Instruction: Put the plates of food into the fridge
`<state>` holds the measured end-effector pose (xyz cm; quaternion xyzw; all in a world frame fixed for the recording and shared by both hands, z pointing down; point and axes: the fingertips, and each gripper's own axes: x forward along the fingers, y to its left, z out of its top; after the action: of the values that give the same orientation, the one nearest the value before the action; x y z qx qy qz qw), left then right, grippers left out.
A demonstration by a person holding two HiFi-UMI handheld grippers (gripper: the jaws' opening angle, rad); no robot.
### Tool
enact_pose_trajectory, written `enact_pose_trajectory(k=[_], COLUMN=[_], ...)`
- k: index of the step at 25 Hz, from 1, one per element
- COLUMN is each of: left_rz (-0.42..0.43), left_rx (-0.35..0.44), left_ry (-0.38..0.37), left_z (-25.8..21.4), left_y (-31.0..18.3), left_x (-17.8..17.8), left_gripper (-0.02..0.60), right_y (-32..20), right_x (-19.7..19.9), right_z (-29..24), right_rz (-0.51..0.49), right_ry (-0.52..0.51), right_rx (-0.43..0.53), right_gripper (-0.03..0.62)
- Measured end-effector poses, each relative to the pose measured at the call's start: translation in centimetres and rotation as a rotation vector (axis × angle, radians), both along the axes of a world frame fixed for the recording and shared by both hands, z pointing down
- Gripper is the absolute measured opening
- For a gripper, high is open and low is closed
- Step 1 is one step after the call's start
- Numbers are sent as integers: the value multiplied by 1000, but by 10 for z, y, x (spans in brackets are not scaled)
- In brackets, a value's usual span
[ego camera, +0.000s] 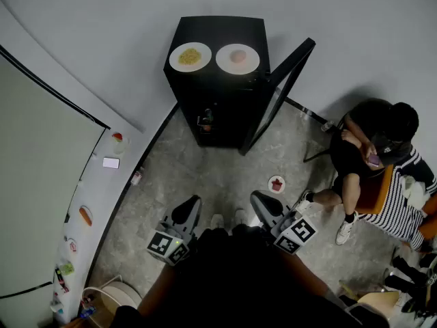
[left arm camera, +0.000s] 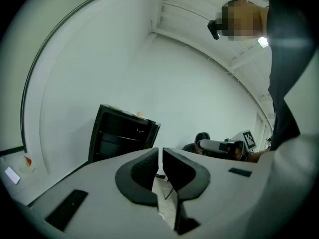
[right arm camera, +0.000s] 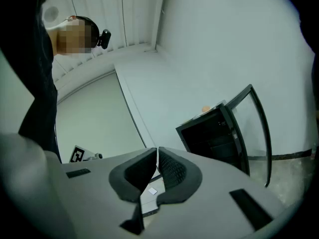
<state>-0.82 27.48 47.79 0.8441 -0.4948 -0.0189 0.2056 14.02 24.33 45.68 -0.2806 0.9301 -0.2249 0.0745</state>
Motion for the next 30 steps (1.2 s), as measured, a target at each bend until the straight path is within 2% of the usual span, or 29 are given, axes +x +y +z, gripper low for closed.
enact_pose_trajectory(k=[3,9,14,17,21,30], left_rz=[20,-3,-45,-60,-107,-161], left_rx=[7,44,45,46,83,95], left_ry=[-3,-22,-13,-32,-50,-26], left_z=[-3,-6,-14,-17,-29,-30], left_y=[10,15,17,19,16,2], left_x=[-10,-29,-29,-29,-34,-34], left_gripper=[43,44,44,44,44,44], right_y=[11,26,26,27,25,0], right_x=[-9,-19,-17,-13,-3,14], right_z=[-2,-10,-7,-8,-6,16], right_rz=[19,5,-25,-35,-66,-37], right_ry=[-10,21,-16,-48,-60,-45], right_rx=[-6,41,29,28,44,-29], right_gripper=[34,34,34,34,34,34])
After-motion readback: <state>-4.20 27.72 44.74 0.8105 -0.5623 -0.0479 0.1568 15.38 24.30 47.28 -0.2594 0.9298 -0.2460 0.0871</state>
